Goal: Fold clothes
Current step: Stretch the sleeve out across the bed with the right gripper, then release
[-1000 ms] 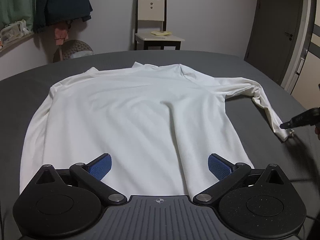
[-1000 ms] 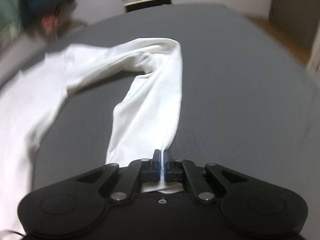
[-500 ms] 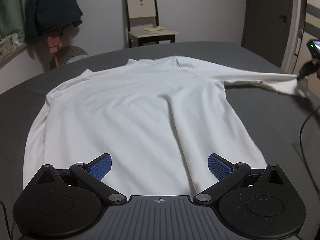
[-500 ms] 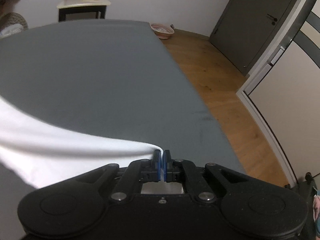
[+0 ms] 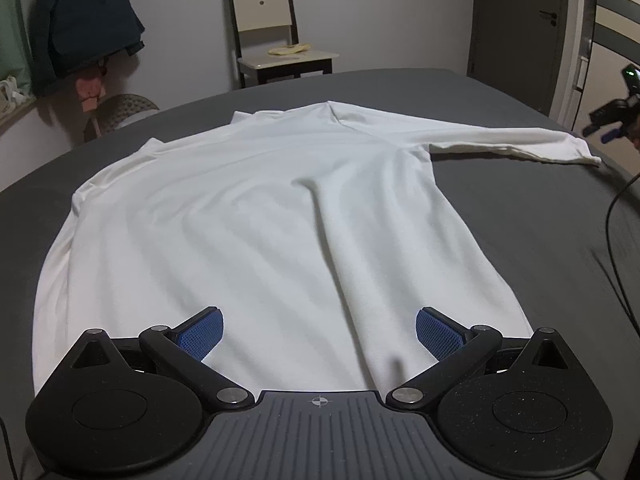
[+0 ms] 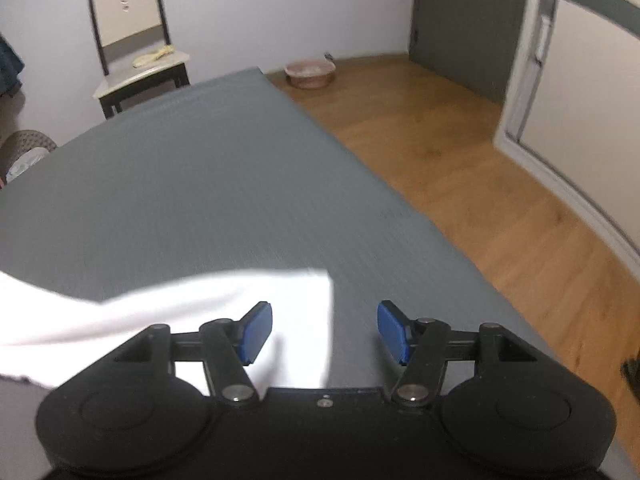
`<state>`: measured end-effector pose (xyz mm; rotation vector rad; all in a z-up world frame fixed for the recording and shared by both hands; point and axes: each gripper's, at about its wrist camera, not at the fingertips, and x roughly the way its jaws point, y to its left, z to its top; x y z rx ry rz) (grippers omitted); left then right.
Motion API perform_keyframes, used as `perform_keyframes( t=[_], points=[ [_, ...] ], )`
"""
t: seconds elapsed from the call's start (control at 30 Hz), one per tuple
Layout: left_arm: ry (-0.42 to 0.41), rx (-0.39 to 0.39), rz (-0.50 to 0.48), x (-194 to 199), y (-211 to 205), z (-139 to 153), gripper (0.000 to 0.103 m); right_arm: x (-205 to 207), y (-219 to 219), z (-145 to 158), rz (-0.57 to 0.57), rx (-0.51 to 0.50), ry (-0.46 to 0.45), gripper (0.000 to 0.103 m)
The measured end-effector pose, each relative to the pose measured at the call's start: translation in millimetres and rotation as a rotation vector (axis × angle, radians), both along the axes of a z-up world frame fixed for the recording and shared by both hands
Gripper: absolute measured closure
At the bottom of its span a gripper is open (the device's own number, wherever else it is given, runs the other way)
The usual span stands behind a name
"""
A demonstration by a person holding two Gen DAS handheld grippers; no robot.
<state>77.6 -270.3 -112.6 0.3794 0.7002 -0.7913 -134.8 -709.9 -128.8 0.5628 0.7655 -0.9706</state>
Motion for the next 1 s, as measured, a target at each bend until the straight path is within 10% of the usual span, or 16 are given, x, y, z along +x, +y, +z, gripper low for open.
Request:
perform_keyframes(
  t=[0.17,0.27,0.5,0.8,1.0],
  points=[
    [0.005,-0.004,0.0,-4.5,0.5,1.6,0.0,-24.8,7.7,-18.1,-0.06,0.147,-0.11,0.066],
    [-0.004,-0.006,0.008,-6.3,3.1,4.1,0.0,-39.7,12.3,-28.9,-0.095,0.235,-0.176,0.094],
    [0.007,-0.034,0.033,-6.9,16.7,14.8,0.0,-57.0,53.6,56.5,-0.053,-0.032,-0.35,0.096],
    [0.078,-0.131,0.041,-2.9,29.4,27.3,0.0,-85.7,74.9,-29.5,-0.112,0.161,-0.165,0.096],
    [0.064,-0.211,0.171,17.4,72.2,54.3,0.0,-80.7,83.1,-22.3,-0.137,0.121,-0.101,0.097]
  ],
)
